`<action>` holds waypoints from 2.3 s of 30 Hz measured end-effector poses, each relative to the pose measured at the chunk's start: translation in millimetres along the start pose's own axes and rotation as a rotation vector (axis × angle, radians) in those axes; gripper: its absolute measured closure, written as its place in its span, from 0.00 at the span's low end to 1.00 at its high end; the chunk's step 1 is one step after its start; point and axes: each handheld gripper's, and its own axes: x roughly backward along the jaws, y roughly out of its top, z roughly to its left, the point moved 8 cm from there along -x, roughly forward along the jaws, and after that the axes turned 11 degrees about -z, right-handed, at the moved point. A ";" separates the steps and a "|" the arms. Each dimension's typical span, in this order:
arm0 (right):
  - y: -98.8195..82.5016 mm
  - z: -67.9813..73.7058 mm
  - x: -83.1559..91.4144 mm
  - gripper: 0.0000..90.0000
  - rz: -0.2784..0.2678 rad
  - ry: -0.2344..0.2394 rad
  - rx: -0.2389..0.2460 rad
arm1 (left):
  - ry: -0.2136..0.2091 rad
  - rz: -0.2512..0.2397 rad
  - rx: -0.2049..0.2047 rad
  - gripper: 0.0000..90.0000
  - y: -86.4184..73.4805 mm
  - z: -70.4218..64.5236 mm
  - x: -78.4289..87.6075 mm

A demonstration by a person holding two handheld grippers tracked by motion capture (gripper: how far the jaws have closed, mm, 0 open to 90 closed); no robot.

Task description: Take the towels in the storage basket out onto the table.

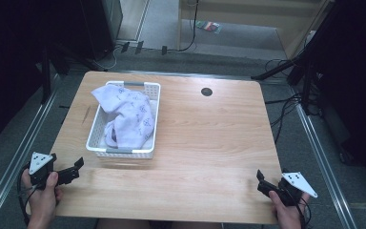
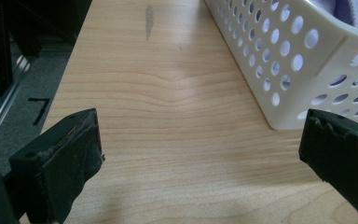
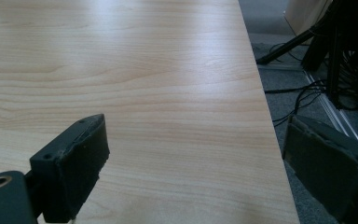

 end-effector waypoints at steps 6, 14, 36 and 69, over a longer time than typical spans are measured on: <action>-0.4 0.5 -1.0 0.08 0.008 0.002 0.004 | 0.015 -0.003 0.003 0.00 0.9 1.3 1.1; -1.0 0.6 -2.4 0.08 0.020 0.002 0.006 | 0.006 0.007 0.035 0.00 12.4 -5.5 6.5; -1.2 0.3 -3.2 0.08 0.027 -0.002 0.004 | -0.150 0.112 -0.112 0.01 92.0 -75.1 3.2; -1.8 0.3 -4.0 0.08 0.037 0.013 0.001 | -0.140 0.328 -0.139 0.00 109.1 -140.6 -121.2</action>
